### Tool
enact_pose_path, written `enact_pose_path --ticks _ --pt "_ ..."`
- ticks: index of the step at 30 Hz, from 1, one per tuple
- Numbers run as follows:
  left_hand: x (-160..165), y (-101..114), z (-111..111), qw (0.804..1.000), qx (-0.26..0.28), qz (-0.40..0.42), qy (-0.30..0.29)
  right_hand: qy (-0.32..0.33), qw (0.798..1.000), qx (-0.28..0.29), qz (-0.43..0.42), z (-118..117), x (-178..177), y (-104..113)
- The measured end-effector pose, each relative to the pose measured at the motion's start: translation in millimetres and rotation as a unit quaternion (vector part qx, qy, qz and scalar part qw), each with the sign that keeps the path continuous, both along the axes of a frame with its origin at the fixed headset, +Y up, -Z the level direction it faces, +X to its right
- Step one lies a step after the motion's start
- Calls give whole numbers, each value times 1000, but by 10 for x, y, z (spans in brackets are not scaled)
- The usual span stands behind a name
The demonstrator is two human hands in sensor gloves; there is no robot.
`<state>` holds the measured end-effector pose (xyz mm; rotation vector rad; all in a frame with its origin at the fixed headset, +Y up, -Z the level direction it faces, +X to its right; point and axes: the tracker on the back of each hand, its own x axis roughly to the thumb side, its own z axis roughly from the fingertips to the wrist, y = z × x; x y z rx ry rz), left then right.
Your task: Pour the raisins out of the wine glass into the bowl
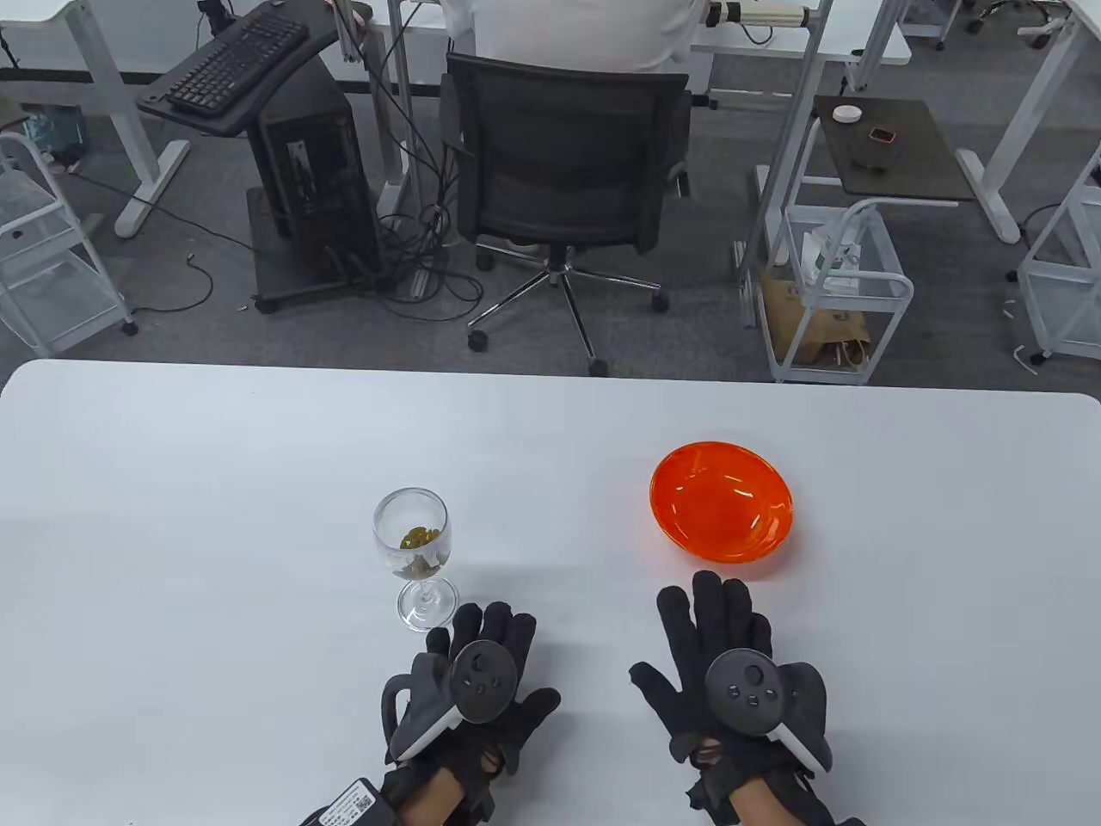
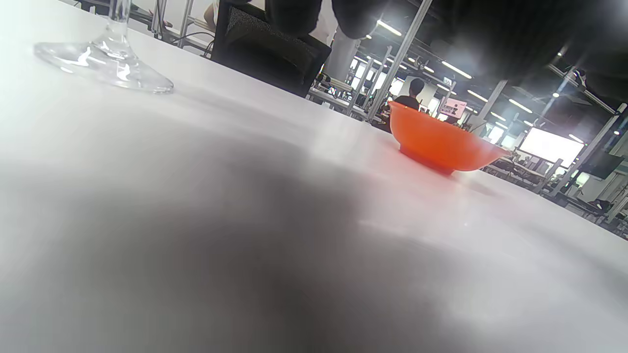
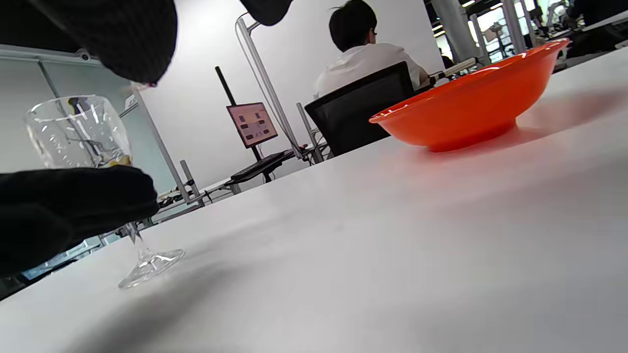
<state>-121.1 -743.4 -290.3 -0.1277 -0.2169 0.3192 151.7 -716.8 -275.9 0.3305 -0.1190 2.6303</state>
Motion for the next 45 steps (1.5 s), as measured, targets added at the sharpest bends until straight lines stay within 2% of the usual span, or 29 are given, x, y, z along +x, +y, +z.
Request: enact_pose_path --ticks 17,29,37,45 --pt "-50 1 -42 1000 10 -2 26 4 999 -17 36 -10 -34 -47" --pt "-138 74 -48 997 31 -5 65 -10 998 8 55 -11 -51 -39" --pt "-293 128 -66 990 3 -28 139 -16 998 9 57 -10 -55 -42" --pt "-525 126 -133 971 -37 -72 225 -19 998 15 58 -10 -58 -47"
